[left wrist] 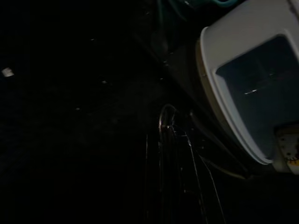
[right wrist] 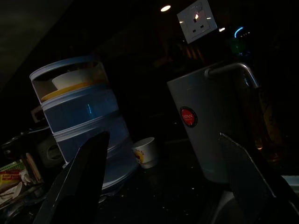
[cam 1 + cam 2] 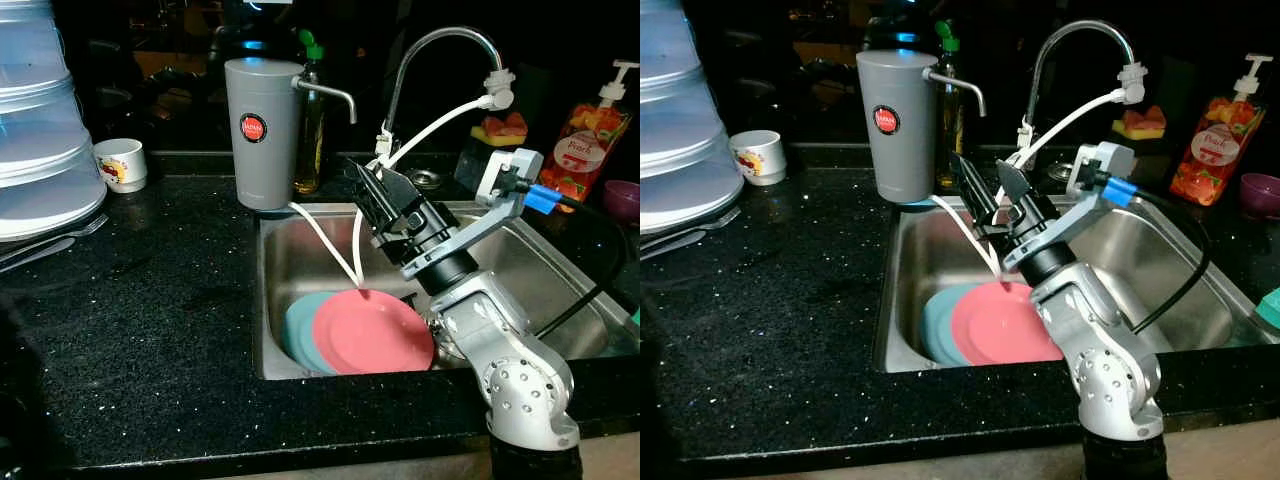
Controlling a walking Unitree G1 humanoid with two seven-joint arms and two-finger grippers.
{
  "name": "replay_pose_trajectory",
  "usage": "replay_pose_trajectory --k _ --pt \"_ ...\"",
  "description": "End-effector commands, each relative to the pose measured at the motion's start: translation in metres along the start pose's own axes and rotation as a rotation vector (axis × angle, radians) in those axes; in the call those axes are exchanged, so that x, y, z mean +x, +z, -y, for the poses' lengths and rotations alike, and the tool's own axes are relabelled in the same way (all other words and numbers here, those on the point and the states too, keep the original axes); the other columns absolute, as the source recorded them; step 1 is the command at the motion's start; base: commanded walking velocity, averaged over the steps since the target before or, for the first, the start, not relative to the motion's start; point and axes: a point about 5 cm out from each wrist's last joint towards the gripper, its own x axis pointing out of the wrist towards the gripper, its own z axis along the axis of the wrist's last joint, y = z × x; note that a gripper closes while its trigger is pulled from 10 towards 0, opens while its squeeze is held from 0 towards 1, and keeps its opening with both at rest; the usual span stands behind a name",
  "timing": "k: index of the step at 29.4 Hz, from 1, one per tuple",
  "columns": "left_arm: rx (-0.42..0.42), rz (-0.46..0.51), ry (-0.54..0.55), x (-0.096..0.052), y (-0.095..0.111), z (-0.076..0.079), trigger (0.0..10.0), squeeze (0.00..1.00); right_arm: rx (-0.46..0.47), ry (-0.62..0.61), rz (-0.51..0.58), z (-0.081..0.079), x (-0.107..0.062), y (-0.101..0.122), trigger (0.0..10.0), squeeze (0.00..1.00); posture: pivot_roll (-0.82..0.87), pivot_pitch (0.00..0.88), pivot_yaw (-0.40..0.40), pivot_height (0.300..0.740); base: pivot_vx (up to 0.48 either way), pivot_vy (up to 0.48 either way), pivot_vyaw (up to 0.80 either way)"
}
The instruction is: Kitchen organization
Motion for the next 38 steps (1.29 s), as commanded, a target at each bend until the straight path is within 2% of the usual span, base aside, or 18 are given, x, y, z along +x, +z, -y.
replay_pose_trajectory --k 1,2,6,8,10,11,12,14,16,17,19,20,21,24,27,33,35,38 --pt "0.028 -0.036 -0.034 -0.001 -0.013 0.002 10.0 0.00 -0.009 -0.016 -0.011 0.004 -0.001 0.000 10.0 0.00 0.11 0.118 -0.056 0.740 0.000 0.000 0.00" --pt "0.028 -0.036 -0.034 -0.001 -0.013 0.002 10.0 0.00 -0.009 -0.016 -0.011 0.004 -0.001 0.000 10.0 0.00 0.11 0.118 -0.056 0.740 0.000 0.000 0.00" --pt "-0.034 -0.045 -0.210 -0.009 -0.012 0.026 10.0 0.00 0.016 -0.022 -0.006 0.005 -0.001 0.000 10.0 0.00 0.11 0.118 -0.057 0.740 0.000 0.000 0.00" --pt "-0.090 -0.114 -0.502 -0.031 -0.016 0.062 10.0 0.00 0.138 0.002 -0.003 0.005 -0.004 -0.001 10.0 0.00 0.11 0.118 -0.057 0.740 0.000 0.000 0.00" --pt "-0.084 -0.207 -0.831 -0.066 -0.025 0.094 10.0 0.00 0.286 0.044 -0.009 0.005 -0.013 -0.004 10.0 0.00 0.10 0.116 -0.054 0.740 0.000 0.000 0.00" --pt "-0.084 -0.207 -0.831 -0.066 -0.025 0.094 10.0 0.00 0.286 0.044 -0.009 0.005 -0.013 -0.004 10.0 0.00 0.10 0.116 -0.054 0.740 0.000 0.000 0.00" --pt "-0.038 -0.279 -0.990 -0.083 -0.033 0.103 10.0 0.00 0.274 0.045 -0.039 0.006 -0.018 -0.006 10.0 0.00 0.10 0.116 -0.052 0.740 0.000 0.000 0.00" --pt "-0.007 -0.308 -1.046 -0.089 -0.036 0.105 10.0 0.00 0.259 0.040 -0.056 0.007 -0.019 -0.007 10.0 0.00 0.10 0.117 -0.048 0.740 0.000 0.000 0.00" --pt "0.066 -0.347 -1.148 -0.099 -0.041 0.108 10.0 0.00 0.122 0.031 -0.120 0.009 -0.023 -0.009 10.0 0.00 0.10 0.118 -0.046 0.740 0.000 0.000 0.00" --pt "0.066 -0.347 -1.148 -0.099 -0.041 0.108 10.0 0.00 0.122 0.031 -0.120 0.009 -0.023 -0.009 10.0 0.00 0.10 0.118 -0.046 0.740 0.000 0.000 0.00" --pt "0.147 -0.402 -1.270 -0.112 -0.047 0.113 10.0 0.00 -0.155 0.022 -0.207 0.013 -0.028 -0.010 10.0 0.00 0.09 0.118 -0.038 0.740 0.000 0.000 0.00" --pt "0.219 -0.460 -1.366 -0.122 -0.055 0.118 10.0 0.00 -0.358 -0.001 -0.250 0.019 -0.029 -0.007 10.0 0.00 0.08 0.117 -0.033 0.740 0.000 0.000 0.00" --pt "0.219 -0.460 -1.366 -0.122 -0.055 0.118 10.0 0.00 -0.358 -0.001 -0.250 0.019 -0.029 -0.007 10.0 0.00 0.08 0.117 -0.033 0.740 0.000 0.000 0.00" --pt "0.330 -0.538 -1.464 -0.134 -0.066 0.120 10.0 0.00 -0.536 -0.055 -0.266 0.027 -0.028 0.000 10.0 0.00 0.08 0.118 -0.029 0.740 0.000 0.000 0.00" --pt "0.434 -0.613 -1.583 -0.147 -0.082 0.133 10.0 0.00 -0.787 -0.051 -0.283 0.030 -0.027 0.006 10.0 0.00 0.07 0.116 -0.021 0.740 0.000 0.000 0.00" --pt "0.547 -0.621 -1.720 -0.155 -0.105 0.161 10.0 0.00 -0.899 -0.036 -0.267 0.029 -0.025 0.011 10.0 0.00 0.06 0.106 0.006 0.740 0.000 0.000 0.00" --pt "0.623 -0.536 -1.816 -0.163 -0.117 0.180 10.0 0.00 -0.944 -0.023 -0.273 0.028 -0.026 0.010 10.0 0.00 0.04 0.101 0.023 0.740 0.000 0.000 0.00" --pt "0.655 -0.469 -1.892 -0.174 -0.123 0.193 10.0 0.00 -0.942 -0.013 -0.280 0.026 -0.027 0.009 10.0 0.00 0.03 0.098 0.034 0.740 0.000 0.000 0.00"
